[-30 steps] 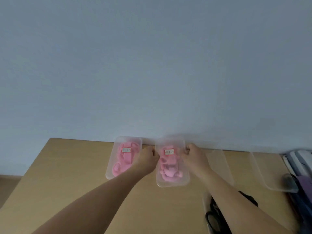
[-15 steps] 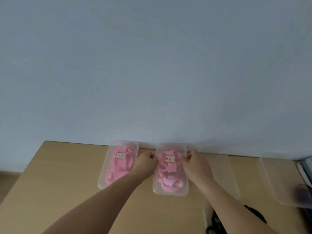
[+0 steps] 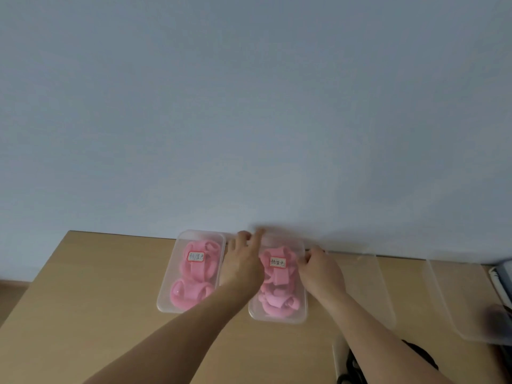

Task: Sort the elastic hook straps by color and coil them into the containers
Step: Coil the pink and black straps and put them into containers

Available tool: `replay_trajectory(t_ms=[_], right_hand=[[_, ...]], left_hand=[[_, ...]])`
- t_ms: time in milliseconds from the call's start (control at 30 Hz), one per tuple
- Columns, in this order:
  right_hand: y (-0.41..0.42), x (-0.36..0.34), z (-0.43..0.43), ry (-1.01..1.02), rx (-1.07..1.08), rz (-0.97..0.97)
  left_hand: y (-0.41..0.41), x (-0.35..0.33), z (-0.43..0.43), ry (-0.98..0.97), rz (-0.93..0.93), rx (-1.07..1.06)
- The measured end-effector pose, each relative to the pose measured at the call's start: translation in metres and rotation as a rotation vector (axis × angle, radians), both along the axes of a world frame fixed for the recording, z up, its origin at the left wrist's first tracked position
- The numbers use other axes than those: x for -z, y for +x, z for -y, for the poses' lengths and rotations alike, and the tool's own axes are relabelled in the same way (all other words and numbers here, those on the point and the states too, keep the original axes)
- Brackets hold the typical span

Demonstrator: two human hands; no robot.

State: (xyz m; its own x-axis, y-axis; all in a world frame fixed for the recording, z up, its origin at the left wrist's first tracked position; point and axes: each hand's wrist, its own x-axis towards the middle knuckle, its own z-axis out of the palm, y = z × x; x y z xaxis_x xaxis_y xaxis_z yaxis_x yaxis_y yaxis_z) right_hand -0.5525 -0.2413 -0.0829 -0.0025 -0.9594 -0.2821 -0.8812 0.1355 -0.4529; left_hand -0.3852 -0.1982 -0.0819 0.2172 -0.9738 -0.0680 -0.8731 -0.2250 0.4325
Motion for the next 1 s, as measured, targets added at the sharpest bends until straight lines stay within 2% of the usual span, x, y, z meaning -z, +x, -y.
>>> replay_trajectory(t_ms=[67,133,233,300,367,433,500,733,1000], right_hand=[[0.001,-0.001,0.0,-0.007,0.001,-0.011],[0.001,0.0,0.001,-0.016,-0.001,-0.014],[0.002,0.0,-0.001,-0.025,0.01,-0.014],[0.002,0.0,-0.002,-0.034,0.012,-0.01],[0.002,-0.002,-0.003,-0.042,0.01,-0.003],[0.001,-0.003,-0.002,-0.042,0.001,0.003],[0.001,-0.003,-0.001,-0.036,-0.01,-0.007],[0.006,-0.001,-0.003,-0.033,-0.011,-0.013],[0.007,0.003,0.02,-0.041,-0.002,0.035]], left_hand=[[-0.008,-0.002,-0.005,-0.1,0.212,0.243],[-0.01,0.001,-0.008,-0.218,0.334,0.364],[-0.012,0.001,-0.013,-0.291,0.429,0.425],[-0.019,0.005,-0.017,-0.223,0.502,0.444],[-0.029,0.004,-0.022,-0.104,0.458,0.369],[-0.035,0.005,-0.024,-0.062,0.339,0.291],[-0.036,0.006,-0.021,-0.029,0.305,0.286],[-0.032,0.021,-0.023,0.091,0.266,0.338],[-0.031,0.024,-0.021,0.059,0.303,0.357]])
